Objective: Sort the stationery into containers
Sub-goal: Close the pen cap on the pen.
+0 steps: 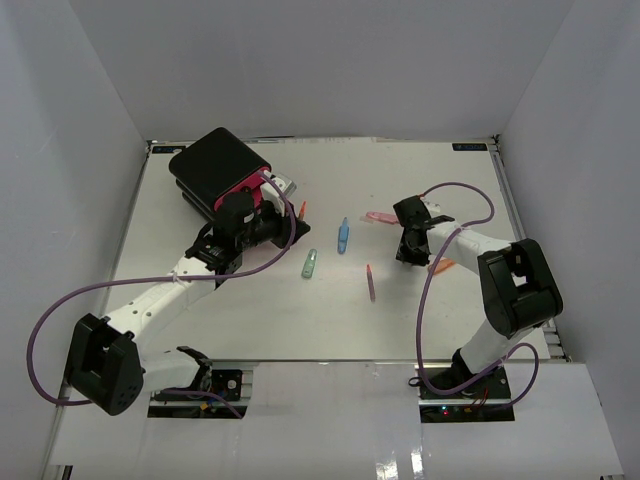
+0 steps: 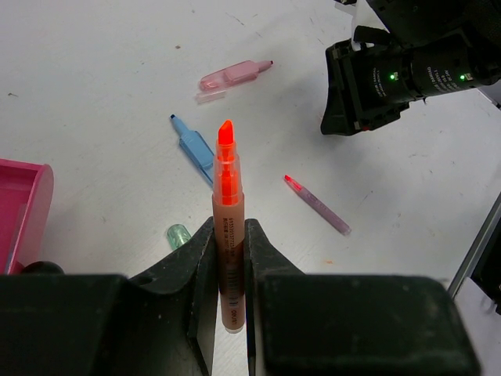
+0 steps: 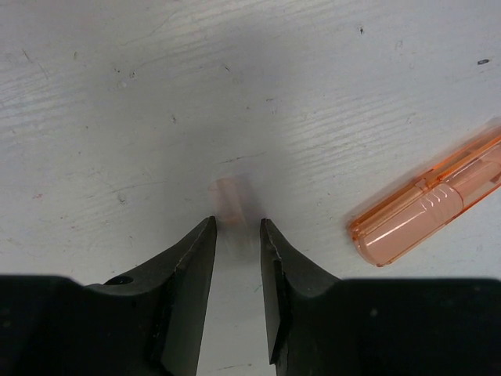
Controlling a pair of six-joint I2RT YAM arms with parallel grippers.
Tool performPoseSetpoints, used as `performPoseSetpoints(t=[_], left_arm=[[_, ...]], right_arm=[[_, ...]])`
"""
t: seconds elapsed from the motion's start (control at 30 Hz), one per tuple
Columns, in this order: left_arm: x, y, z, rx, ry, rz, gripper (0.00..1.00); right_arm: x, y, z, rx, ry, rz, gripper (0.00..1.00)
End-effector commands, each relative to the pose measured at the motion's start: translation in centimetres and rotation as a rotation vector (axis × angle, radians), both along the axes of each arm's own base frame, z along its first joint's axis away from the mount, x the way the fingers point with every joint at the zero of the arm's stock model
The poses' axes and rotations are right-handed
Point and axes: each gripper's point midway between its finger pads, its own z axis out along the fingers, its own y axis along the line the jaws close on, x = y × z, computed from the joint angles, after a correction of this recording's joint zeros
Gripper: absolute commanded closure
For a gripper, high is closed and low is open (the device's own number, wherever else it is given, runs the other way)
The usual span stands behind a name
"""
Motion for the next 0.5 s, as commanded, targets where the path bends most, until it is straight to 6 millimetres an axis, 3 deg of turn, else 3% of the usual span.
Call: performPoseSetpoints(t=[0.0, 0.47], left_arm=[[-0.5, -0.2, 1.1, -0.02, -0.024, -0.023, 0.8], [-0.5, -0.4, 0.7, -0.02, -0.01, -0.031, 0.8]], right_arm=[[1.1, 0.4, 0.8, 0.011, -0.036, 0.031, 0.65], [0.1, 4.0, 1.2, 0.101, -0.027, 0.131, 0.62]])
